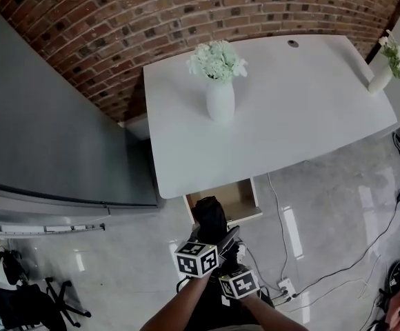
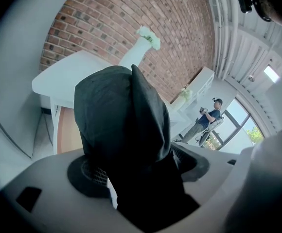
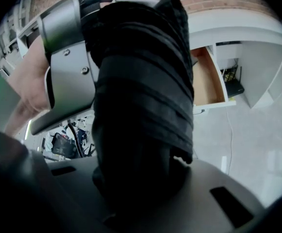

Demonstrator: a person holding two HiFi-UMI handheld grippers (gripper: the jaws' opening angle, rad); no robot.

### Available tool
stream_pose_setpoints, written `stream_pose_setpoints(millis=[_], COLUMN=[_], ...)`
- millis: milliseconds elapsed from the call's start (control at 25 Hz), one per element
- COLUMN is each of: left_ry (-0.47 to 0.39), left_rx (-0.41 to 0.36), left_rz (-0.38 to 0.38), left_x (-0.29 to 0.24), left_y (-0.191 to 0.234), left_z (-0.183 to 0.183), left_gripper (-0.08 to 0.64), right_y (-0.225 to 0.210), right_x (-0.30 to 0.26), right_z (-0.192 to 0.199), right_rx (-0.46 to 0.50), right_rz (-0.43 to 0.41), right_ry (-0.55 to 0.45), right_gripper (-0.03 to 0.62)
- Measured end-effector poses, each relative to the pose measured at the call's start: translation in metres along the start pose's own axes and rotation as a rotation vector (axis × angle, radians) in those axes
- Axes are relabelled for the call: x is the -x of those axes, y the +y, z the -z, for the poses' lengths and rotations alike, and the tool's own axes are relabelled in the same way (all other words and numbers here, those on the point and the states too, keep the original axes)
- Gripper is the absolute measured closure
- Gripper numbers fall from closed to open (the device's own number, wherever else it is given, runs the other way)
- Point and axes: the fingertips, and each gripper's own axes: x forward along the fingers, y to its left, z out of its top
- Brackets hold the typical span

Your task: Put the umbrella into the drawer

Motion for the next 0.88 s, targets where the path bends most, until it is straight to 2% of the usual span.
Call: stream_pose_setpoints(millis=[200,360,560,760,880], left_ry=[0.033,0.054,0.092,0.075,0.089], left_rx=[-0.050,-0.020,-0.064,-0.022,-0.029], left_rz=[-0.093,-0.070,-0.084,-0.088,-0.084], left_x=[-0.007,-0.016,-0.026,-0.030,-0.033], left_y=[0.025,0.033,0.044,0.060,0.065], left_z=[0.007,0.022,0.037,0.041,0.046], left_gripper=[0.209,0.209,0.204,0.204,0.199], right_y=[-0.001,-0.012,-0.017,-0.036,-0.041], right_x=[-0.021,-0.034,-0.051,-0.065,-0.071], right_z=[-0.001,0.008,0.014,0.011,0.013], right_rx=[-0.017,-0.039,-0.096,-0.073,-0.073], right_rz=[-0.048,-0.018,0.006,0.109,0.129], right_ry=[0.013,0.022,0.020,0.031,0.032], right_gripper=[0.568,0.568,0.568,0.568,0.568])
